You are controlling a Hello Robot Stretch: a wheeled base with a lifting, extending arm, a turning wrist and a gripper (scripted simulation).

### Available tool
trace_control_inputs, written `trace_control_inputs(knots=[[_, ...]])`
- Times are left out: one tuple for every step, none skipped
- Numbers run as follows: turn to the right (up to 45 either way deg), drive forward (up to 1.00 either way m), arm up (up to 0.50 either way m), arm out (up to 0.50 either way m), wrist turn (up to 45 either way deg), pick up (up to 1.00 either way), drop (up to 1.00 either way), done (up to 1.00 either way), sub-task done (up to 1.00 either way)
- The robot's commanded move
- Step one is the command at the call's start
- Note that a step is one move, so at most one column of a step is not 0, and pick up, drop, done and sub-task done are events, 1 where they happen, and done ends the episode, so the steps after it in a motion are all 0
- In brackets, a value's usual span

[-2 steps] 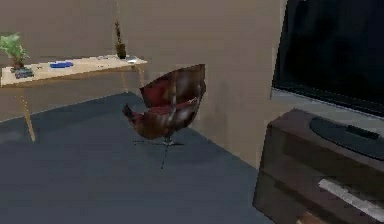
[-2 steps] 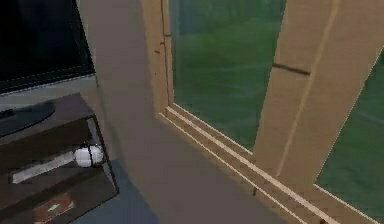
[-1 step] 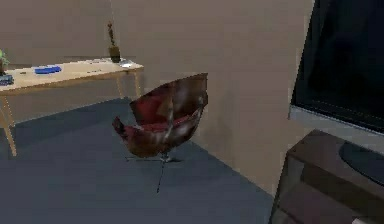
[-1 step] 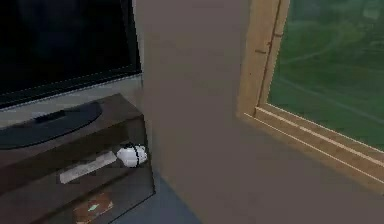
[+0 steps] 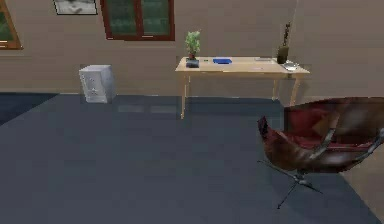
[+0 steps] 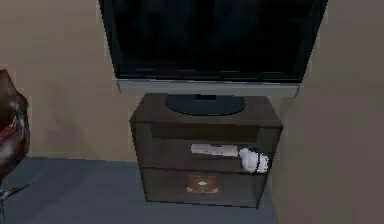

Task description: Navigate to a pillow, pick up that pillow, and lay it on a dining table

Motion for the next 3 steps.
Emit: trace_control_inputs(knots=[[-15.0, 0.0, 0.0, 0.0, 0.0, 0.0, 0.0, 0.0, 0.0], [0.0, 1.0, 0.0, 0.0, 0.0, 0.0, 0.0, 0.0, 0.0], [-45.0, 0.0, 0.0, 0.0, 0.0, 0.0, 0.0, 0.0, 0.0]])
